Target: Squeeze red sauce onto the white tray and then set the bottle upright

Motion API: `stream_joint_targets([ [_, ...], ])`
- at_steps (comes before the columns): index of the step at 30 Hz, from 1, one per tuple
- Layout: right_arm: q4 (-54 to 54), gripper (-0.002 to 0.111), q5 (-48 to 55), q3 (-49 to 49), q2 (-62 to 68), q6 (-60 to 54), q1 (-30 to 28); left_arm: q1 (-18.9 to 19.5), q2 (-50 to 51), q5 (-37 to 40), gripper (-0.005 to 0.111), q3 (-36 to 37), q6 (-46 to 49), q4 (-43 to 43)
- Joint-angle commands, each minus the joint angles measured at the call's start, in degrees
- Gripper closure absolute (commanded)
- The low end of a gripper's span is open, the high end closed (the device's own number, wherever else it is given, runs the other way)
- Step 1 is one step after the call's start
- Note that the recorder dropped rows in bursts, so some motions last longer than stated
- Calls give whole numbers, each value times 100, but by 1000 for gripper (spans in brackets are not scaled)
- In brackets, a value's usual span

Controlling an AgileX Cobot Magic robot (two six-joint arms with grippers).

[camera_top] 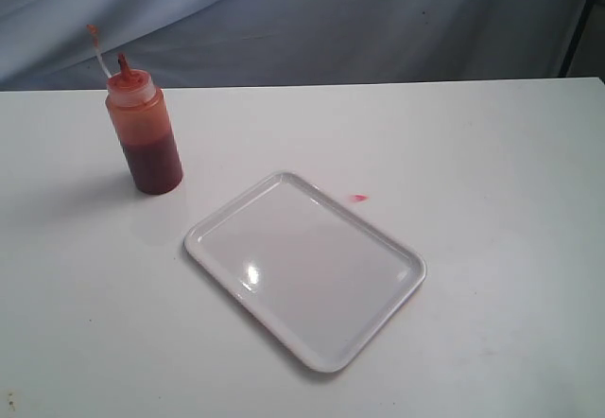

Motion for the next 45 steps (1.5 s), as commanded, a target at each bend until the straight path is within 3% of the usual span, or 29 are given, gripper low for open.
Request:
stream_joint_targets([
  [1,33,108,-15,16,-35,32,22,-19,-24,-618,107,24,-278,-1045],
  [10,33,108,-15,16,-35,32,22,-19,-24,-1413,107,24,-1067,-1059],
  [13,33,108,-15,16,-35,32,22,-19,-24,-2169,107,24,-1623,-907],
  [18,33,108,-15,16,-35,32,22,-19,-24,-4012,107,24,-2146,116],
  [24,33,108,-15,16,-35,32,22,-19,527,-3714,107,-1101,-924,181],
  [29,33,108,-15,16,-35,32,22,-19,2268,-3135,106,-2461,-757,274],
  [33,33,108,-15,16,-35,32,22,-19,3754,-2765,105,-3346,29,848],
  [39,33,108,-15,16,-35,32,22,-19,5795,-1196,104,-3929,42,1915],
  [45,33,108,-15,16,-35,32,22,-19,7308,-981,104,-3940,30,2064],
])
